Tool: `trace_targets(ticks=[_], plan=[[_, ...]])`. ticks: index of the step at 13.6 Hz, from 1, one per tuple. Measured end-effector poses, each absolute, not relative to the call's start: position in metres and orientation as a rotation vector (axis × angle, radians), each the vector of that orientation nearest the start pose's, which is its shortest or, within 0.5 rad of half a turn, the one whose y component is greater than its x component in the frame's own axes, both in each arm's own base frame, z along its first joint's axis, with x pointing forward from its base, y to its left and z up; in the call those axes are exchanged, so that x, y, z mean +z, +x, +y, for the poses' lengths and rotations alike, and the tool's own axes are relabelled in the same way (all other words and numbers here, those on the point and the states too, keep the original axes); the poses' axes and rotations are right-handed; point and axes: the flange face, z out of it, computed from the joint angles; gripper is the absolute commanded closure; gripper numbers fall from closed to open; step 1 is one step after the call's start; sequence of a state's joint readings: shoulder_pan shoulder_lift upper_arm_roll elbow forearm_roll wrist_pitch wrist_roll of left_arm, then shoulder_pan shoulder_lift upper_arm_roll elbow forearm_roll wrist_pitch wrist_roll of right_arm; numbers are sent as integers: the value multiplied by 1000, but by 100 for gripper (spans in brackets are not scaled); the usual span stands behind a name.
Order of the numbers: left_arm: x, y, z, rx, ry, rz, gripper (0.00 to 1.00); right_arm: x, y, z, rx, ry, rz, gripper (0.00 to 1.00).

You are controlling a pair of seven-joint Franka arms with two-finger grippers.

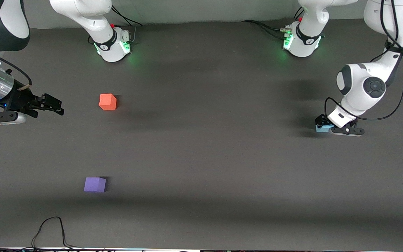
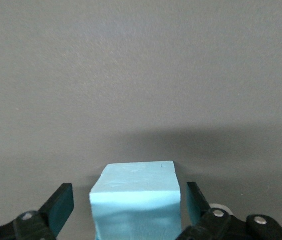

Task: Place blue block between orange and purple blocks
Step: 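Lower the left gripper onto the light-blue cube and close it, then carry the light-blue cube with the left gripper toward the table middle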

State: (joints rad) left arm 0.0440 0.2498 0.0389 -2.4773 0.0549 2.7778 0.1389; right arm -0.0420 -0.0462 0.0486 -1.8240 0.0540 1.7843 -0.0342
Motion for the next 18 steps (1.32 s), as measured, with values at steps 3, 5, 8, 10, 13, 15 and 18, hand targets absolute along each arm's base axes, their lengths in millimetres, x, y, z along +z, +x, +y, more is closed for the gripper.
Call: trace_targets(ticks=[3, 5, 8, 10, 13, 15, 18], plan=[[197, 480, 38, -73, -3101, 169, 73, 548, 549, 9, -11, -3091, -47, 0], [197, 480, 38, -73, -3101, 168, 74, 548, 549, 9, -11, -3091, -48, 0], [199, 481, 37, -78, -3101, 169, 74, 548, 549, 9, -11, -3091, -48, 0], [207, 488, 38, -54, -3101, 167, 74, 548, 549, 9, -11, -3091, -48, 0], [257, 517, 42, 85, -3102, 157, 73, 548, 549, 9, -11, -3091, -49, 0], [302, 537, 37, 150, -3102, 151, 73, 548, 549, 9, -11, -3091, -49, 0], [359, 562, -17, 197, -3097, 84, 73, 548, 549, 9, -11, -3091, -49, 0]])
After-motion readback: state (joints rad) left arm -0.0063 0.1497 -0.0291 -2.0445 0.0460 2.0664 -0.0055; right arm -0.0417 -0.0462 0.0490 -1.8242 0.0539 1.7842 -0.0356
